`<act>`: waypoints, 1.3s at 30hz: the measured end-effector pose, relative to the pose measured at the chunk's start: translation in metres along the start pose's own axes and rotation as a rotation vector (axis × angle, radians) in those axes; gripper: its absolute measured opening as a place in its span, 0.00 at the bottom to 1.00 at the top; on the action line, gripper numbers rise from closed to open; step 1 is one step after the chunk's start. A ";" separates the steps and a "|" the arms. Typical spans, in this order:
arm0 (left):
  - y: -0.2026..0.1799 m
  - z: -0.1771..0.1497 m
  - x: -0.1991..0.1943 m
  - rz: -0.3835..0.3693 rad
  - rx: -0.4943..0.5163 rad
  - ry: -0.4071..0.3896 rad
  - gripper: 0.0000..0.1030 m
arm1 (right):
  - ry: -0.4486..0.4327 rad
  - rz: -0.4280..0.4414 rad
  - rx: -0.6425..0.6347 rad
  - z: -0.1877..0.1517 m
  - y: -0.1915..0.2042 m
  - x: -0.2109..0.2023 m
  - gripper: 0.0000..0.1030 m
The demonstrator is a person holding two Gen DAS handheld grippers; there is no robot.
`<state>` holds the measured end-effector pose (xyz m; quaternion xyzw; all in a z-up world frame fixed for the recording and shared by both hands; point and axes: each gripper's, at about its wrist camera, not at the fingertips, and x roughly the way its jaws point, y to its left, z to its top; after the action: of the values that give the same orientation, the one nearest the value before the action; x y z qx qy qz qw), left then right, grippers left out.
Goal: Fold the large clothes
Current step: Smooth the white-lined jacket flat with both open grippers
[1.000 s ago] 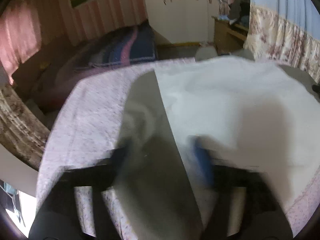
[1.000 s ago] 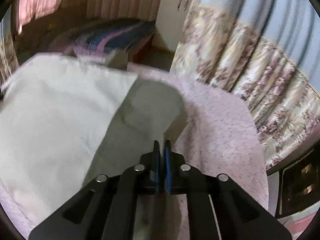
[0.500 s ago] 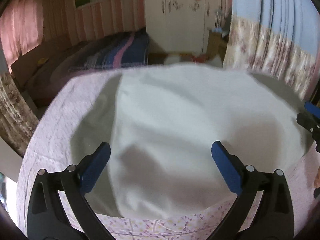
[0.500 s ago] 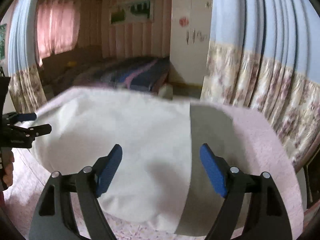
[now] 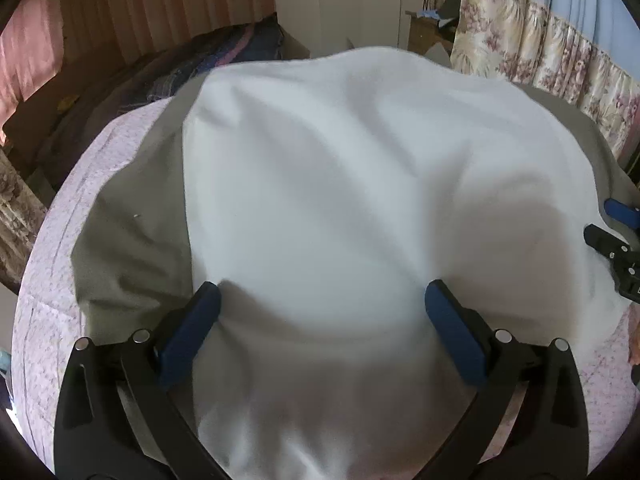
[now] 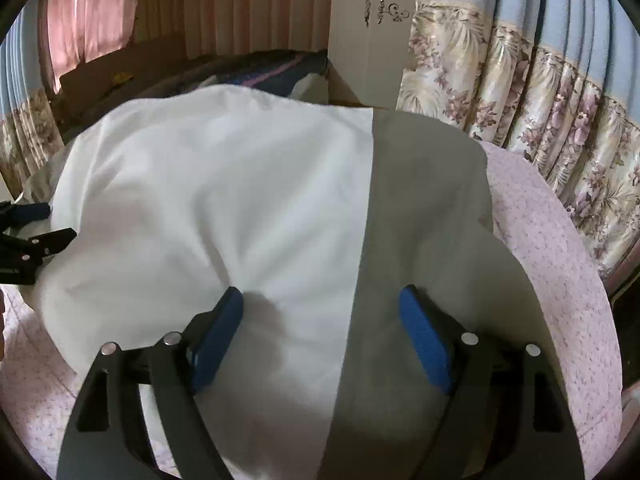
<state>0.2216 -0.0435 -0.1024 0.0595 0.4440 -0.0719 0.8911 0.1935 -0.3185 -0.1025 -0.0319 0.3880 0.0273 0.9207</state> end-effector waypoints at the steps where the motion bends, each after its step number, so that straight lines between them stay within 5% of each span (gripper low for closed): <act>1: 0.001 0.001 0.000 0.001 0.000 0.002 0.97 | 0.001 -0.001 0.001 0.000 0.000 -0.002 0.79; 12: 0.002 -0.007 -0.046 0.064 -0.004 -0.053 0.97 | -0.130 -0.008 0.031 -0.008 -0.005 -0.064 0.80; 16: 0.021 -0.023 -0.068 0.100 -0.057 -0.101 0.97 | -0.094 -0.032 0.056 -0.019 -0.018 -0.069 0.81; 20: 0.037 -0.031 -0.046 0.102 -0.095 -0.033 0.97 | -0.045 -0.007 0.103 -0.028 -0.031 -0.055 0.81; 32: 0.040 -0.033 -0.024 0.058 -0.121 -0.001 0.97 | 0.009 0.015 0.115 -0.035 -0.034 -0.033 0.83; 39: 0.034 -0.029 -0.050 0.104 -0.130 -0.035 0.97 | -0.107 0.059 0.226 -0.039 -0.051 -0.073 0.87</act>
<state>0.1754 -0.0016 -0.0784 0.0232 0.4284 0.0021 0.9033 0.1189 -0.3744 -0.0754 0.0848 0.3396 0.0120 0.9367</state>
